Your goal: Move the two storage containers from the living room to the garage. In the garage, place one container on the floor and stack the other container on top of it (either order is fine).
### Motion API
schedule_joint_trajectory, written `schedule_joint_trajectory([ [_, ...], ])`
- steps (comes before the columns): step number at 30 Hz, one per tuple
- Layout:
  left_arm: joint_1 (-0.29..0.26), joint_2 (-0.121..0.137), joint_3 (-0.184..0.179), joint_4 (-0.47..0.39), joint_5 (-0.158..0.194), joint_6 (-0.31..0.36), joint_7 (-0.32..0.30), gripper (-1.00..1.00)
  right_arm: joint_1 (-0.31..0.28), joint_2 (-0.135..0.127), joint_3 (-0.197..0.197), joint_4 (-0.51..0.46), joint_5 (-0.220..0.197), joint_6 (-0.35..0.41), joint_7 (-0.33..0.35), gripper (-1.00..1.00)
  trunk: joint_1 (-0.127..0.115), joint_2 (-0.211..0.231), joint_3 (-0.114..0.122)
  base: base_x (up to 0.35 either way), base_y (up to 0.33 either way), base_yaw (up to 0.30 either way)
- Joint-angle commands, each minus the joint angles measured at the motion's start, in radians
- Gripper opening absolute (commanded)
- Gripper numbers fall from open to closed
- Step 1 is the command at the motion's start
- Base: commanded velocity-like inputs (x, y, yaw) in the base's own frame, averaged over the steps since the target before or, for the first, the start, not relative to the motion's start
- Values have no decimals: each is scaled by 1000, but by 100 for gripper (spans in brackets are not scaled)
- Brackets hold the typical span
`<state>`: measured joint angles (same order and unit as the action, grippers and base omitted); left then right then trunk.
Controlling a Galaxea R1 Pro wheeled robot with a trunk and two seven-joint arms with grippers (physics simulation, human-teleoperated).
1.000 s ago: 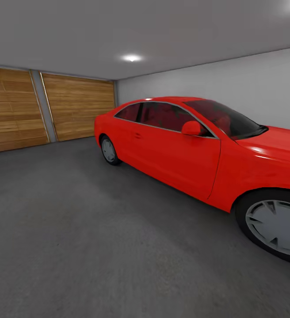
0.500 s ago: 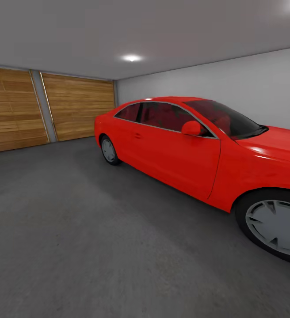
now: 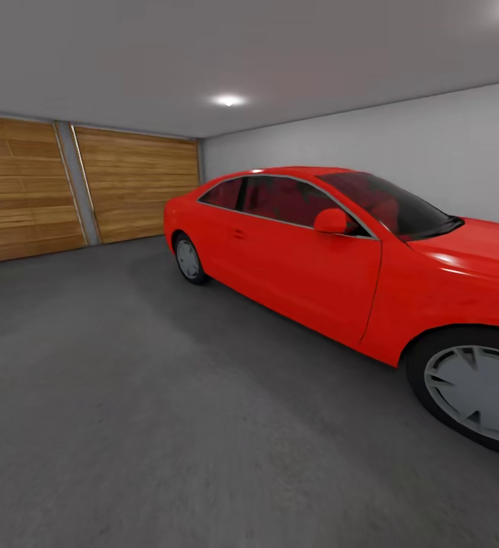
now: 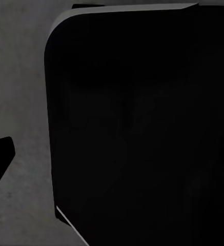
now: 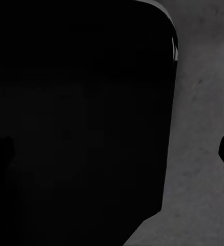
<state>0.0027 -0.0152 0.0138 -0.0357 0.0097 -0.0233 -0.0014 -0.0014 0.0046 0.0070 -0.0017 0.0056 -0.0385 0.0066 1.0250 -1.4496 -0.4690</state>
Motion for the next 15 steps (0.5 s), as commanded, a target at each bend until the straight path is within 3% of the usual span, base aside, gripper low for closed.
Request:
schedule_joint_trajectory([
  [1,0,0,1,-1,1,-2,0,100,0,0,1,0,1,-3,1,100,0,0,0,0,0,153],
  [12,0,-1,0,-4,1,-3,0,100,0,0,-4,0,2,-6,-4,100,0,0,4,0,0,260],
  [15,0,0,-3,-5,0,-4,0,100,0,0,-7,0,2,-41,-5,100,0,0,4,0,0,299],
])
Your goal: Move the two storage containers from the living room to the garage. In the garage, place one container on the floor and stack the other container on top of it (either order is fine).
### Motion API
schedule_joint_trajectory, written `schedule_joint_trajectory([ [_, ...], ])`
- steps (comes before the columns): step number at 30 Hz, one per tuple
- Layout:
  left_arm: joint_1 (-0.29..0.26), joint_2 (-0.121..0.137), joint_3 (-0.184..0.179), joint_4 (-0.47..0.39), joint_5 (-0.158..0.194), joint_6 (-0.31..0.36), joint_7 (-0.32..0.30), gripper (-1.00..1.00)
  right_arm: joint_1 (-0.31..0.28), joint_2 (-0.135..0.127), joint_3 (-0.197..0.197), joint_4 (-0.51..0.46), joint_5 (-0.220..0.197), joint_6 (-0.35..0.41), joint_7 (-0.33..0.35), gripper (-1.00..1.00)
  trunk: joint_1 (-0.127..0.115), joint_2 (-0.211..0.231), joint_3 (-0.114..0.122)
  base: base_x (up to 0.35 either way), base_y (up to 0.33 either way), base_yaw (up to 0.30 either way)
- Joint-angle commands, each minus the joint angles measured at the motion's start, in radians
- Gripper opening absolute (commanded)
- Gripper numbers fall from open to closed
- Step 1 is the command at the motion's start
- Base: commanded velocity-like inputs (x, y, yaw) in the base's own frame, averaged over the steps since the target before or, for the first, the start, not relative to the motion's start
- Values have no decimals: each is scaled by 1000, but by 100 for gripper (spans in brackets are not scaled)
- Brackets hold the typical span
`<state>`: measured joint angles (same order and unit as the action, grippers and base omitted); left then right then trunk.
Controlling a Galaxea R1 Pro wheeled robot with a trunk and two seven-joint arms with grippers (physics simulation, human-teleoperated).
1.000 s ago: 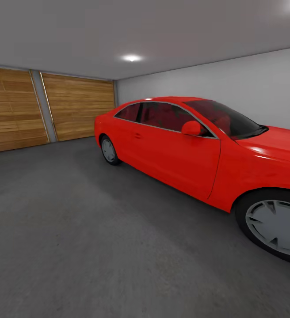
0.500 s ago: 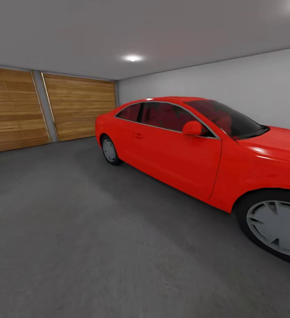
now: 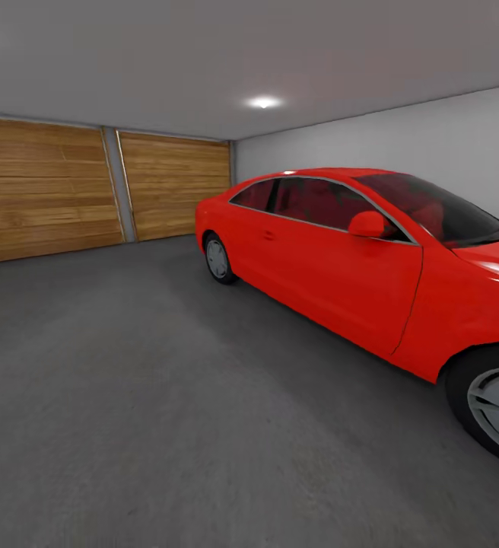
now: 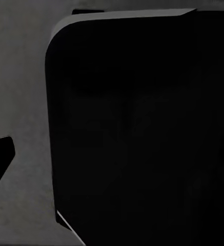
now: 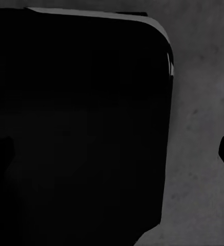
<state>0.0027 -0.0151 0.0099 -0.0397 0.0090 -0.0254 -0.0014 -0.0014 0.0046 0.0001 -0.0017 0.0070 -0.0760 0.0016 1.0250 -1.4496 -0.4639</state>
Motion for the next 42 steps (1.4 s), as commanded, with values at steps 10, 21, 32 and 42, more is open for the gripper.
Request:
schedule_joint_trajectory([
  [10,0,37,-10,-2,-7,-2,4,100,0,1,3,1,0,-35,-1,100,0,0,-1,0,0,300],
  [21,0,34,-10,-2,-4,-2,4,100,0,7,5,2,-1,-32,13,100,0,0,-1,0,0,300],
  [32,0,33,-11,-2,-3,-2,4,100,0,13,6,3,0,-34,13,100,0,0,-1,0,0,300],
  [42,0,34,-11,-2,-4,-2,4,100,0,14,4,3,-7,-33,3,100,0,0,-1,0,0,300],
])
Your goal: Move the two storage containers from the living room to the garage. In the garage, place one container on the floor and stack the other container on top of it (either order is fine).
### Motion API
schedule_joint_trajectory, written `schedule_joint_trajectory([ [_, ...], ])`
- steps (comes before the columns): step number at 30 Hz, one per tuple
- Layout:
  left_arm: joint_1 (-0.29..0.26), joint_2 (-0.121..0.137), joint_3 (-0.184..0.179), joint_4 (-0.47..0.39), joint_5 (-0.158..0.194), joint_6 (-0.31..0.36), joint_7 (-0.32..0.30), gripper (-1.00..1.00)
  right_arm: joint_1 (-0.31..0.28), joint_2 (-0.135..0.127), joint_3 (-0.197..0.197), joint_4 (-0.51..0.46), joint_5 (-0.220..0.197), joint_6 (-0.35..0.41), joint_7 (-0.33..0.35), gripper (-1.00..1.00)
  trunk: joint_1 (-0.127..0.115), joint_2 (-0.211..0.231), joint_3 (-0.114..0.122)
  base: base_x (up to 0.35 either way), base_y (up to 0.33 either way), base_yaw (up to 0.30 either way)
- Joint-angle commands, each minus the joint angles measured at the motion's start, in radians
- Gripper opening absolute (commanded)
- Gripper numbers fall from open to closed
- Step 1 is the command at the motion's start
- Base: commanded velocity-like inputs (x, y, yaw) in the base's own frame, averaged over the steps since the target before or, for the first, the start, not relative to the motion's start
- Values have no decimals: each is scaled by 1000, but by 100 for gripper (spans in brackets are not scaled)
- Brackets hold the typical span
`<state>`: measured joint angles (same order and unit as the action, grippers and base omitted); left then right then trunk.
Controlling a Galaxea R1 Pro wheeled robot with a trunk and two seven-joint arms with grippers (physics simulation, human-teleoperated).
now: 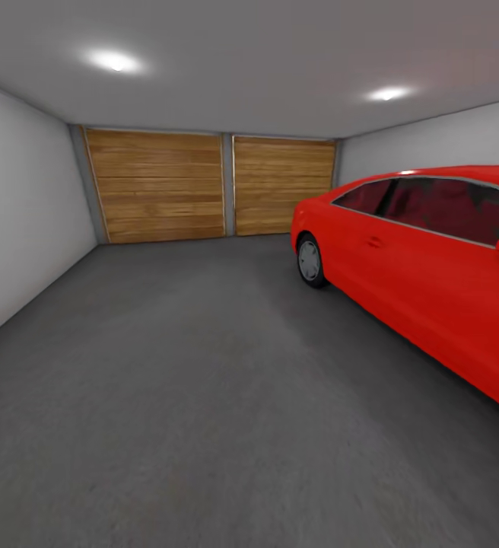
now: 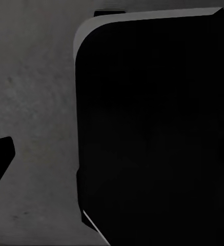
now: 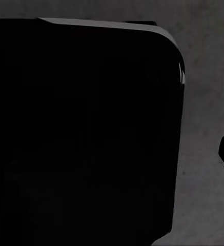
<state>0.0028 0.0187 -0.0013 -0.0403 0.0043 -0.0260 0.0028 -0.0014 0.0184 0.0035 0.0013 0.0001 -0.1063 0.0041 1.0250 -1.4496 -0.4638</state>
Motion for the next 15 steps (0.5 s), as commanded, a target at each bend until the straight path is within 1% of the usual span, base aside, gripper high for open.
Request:
schedule_joint_trajectory([
  [1,0,0,0,-1,0,-2,0,100,0,0,-1,0,-1,-3,0,100,0,0,-1,0,0,300],
  [6,0,0,0,-1,0,-2,0,100,0,-1,-5,0,-3,-5,-2,100,0,0,-1,0,0,300],
  [15,0,0,0,-1,0,-2,0,100,0,0,3,0,4,-9,-5,100,0,0,-1,0,0,300],
])
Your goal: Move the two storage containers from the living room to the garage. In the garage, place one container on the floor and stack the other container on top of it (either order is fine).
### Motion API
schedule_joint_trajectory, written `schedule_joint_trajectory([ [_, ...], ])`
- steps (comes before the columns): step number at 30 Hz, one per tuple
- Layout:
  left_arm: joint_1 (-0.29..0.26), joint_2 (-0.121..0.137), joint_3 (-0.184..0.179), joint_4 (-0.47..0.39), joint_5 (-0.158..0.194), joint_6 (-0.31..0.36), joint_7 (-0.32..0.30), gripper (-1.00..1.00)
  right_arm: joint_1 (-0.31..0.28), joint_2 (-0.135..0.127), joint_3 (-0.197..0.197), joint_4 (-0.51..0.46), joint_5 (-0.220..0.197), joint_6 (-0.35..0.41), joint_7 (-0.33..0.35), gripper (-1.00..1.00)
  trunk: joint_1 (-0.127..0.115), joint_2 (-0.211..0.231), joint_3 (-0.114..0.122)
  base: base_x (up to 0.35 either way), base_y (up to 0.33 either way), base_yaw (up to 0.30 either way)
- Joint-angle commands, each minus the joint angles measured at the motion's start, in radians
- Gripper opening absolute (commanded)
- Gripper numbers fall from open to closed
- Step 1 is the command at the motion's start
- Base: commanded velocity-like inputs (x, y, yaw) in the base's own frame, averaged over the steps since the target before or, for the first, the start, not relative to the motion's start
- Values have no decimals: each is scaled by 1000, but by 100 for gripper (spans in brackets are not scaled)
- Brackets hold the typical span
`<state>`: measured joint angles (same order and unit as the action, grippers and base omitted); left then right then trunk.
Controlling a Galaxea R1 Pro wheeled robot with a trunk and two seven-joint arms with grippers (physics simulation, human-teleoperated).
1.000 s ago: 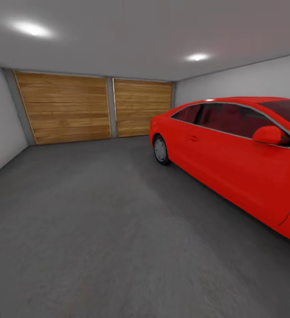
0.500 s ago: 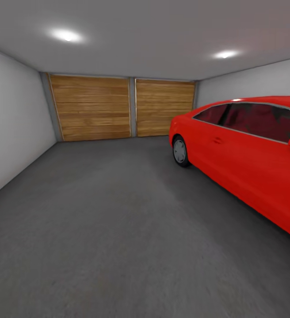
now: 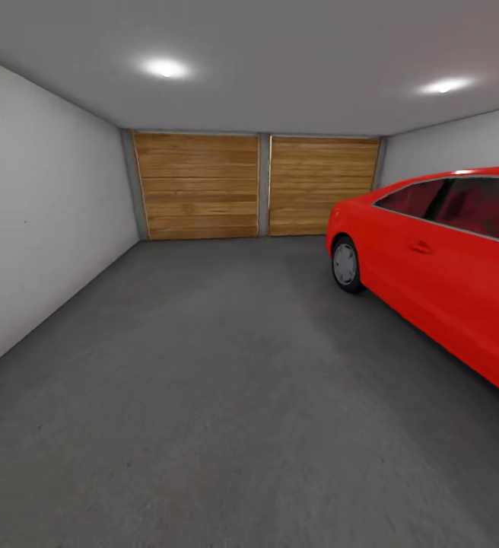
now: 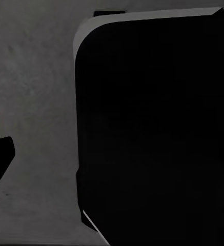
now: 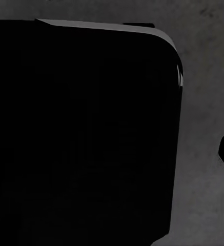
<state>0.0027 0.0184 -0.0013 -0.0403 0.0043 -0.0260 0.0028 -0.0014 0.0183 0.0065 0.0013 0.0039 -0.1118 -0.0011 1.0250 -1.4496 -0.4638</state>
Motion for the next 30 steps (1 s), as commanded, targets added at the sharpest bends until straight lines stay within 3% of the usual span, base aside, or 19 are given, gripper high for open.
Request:
schedule_joint_trajectory([
  [1,0,0,0,-1,1,-2,-1,100,0,0,1,0,2,-3,0,100,0,0,-1,0,0,300],
  [2,0,0,3,-1,3,-2,-2,100,0,0,1,0,3,-3,0,100,0,0,-1,0,0,300],
  [8,0,-55,11,0,5,-28,-4,100,0,0,1,0,4,-2,0,100,0,0,-1,0,0,300],
  [30,0,-57,14,1,15,-43,-4,100,0,-1,1,0,4,-2,0,100,0,0,-1,0,0,300],
])
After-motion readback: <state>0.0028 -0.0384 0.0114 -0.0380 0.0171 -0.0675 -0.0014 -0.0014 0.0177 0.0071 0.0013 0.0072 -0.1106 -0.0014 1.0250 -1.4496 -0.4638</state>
